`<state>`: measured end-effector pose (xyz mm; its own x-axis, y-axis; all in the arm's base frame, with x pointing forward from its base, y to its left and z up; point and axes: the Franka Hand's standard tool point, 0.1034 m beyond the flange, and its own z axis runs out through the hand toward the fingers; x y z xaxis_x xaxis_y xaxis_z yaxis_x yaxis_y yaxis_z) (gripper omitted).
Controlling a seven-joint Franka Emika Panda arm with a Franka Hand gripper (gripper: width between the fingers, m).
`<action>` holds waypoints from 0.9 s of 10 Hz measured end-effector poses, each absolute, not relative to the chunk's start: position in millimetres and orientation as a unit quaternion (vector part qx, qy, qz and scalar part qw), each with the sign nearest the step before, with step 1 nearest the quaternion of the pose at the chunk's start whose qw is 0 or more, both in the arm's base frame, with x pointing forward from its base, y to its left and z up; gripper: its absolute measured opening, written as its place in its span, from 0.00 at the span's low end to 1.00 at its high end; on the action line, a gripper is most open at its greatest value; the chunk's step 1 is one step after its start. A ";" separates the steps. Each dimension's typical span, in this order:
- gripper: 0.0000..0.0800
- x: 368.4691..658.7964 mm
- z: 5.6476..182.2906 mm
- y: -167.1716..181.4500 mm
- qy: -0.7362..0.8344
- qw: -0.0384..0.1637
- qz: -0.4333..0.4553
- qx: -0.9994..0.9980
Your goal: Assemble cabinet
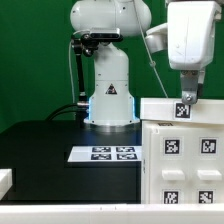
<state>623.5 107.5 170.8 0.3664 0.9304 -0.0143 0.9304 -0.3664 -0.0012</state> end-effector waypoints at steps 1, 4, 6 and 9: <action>0.81 622.8 169.1 108.1 0.553 0.003 -0.007 0.833; 0.81 623.6 167.5 102.8 0.548 0.003 -0.008 0.836; 0.81 624.7 167.3 99.0 0.542 0.004 -0.007 0.840; 0.54 625.5 167.9 98.2 0.542 0.004 -0.006 0.841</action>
Offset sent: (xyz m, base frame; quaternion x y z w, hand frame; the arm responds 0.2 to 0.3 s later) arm 0.0011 0.0002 0.0007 0.0047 0.0152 -0.0043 0.9999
